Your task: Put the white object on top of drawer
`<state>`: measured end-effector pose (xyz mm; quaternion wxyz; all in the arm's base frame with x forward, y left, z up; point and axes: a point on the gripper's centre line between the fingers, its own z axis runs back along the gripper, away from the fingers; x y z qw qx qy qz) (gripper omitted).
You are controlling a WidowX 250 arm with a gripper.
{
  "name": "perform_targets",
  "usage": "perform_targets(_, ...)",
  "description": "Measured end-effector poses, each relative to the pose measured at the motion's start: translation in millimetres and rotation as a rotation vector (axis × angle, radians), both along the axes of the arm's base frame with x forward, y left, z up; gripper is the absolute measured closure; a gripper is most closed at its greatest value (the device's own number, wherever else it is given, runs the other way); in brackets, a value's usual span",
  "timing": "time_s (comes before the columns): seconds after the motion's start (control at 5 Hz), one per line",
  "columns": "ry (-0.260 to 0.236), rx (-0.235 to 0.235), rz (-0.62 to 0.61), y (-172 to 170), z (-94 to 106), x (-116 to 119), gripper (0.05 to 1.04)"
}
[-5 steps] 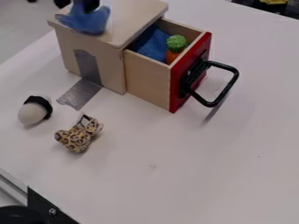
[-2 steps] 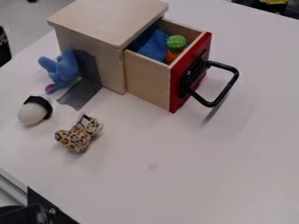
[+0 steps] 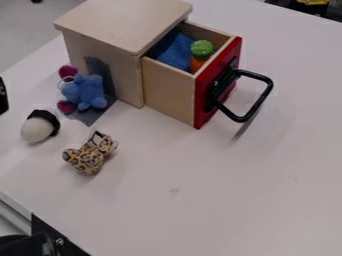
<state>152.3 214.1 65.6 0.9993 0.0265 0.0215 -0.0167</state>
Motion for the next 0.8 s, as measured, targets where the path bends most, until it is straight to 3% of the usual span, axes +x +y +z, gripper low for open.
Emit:
perform_targets(0.2,0.062,0.005,-0.029,-13,-27.8,1,0.087)
perform_targets(0.4,0.072,0.017,-0.035,-25,-43.1,18,0.087)
perform_targets(0.6,0.079,0.018,-0.029,-36,-61.9,53,0.087)
perform_targets(0.8,0.079,0.034,-0.023,-37,-66.3,84,0.114)
